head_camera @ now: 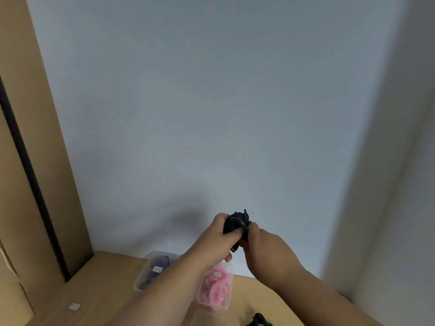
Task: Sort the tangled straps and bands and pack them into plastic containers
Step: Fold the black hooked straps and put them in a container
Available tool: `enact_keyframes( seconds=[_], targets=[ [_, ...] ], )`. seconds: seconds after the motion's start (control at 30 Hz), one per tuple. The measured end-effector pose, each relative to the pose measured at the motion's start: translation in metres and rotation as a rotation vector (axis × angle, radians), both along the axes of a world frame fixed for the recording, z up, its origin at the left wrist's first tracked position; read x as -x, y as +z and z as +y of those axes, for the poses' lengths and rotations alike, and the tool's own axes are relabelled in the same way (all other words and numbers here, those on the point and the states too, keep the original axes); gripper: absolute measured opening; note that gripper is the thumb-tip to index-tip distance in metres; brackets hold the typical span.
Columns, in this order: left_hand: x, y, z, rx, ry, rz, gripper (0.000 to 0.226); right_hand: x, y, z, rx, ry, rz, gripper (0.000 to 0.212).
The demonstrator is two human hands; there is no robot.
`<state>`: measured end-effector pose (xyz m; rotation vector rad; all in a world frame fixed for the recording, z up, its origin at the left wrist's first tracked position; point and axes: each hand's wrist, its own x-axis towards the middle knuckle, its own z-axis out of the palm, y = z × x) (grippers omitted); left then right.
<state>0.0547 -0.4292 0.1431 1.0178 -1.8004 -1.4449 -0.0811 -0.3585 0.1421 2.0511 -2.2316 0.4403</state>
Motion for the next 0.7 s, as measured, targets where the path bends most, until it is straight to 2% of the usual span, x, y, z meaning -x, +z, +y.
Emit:
enact_keyframes(
  seconds=[0.07, 0.13, 0.2, 0.3, 0.43, 0.5, 0.63, 0.7],
  targets=[
    [-0.001, -0.004, 0.002, -0.135, -0.053, 0.107, 0.04, 0.0, 0.002, 0.0, -0.053, -0.034, 0.021, 0.012],
    [-0.003, -0.005, 0.003, -0.18, -0.08, 0.15, 0.047, -0.001, 0.005, -0.001, -0.083, -0.064, 0.037, 0.013],
    [-0.005, -0.006, 0.003, -0.074, -0.098, 0.051, 0.043, -0.002, 0.01, -0.002, -0.112, -0.093, 0.059, 0.014],
    [-0.007, -0.002, 0.005, 0.188, -0.117, -0.18, 0.036, -0.002, 0.017, -0.003, -0.143, -0.123, 0.05, 0.013],
    [-0.005, -0.002, 0.01, 0.31, -0.032, -0.187, 0.039, -0.005, 0.026, -0.005, -0.157, -0.146, 0.073, 0.016],
    [-0.004, -0.001, 0.012, 0.23, -0.005, -0.095, 0.039, -0.008, 0.027, -0.007, -0.143, -0.154, 0.103, 0.019],
    [0.002, 0.006, 0.007, -0.19, 0.063, 0.29, 0.037, -0.011, 0.024, -0.009, -0.106, -0.126, 0.166, 0.024],
    [0.002, 0.005, 0.003, -0.2, 0.103, 0.281, 0.036, -0.011, 0.022, -0.01, -0.095, -0.104, 0.185, 0.028]
  ],
)
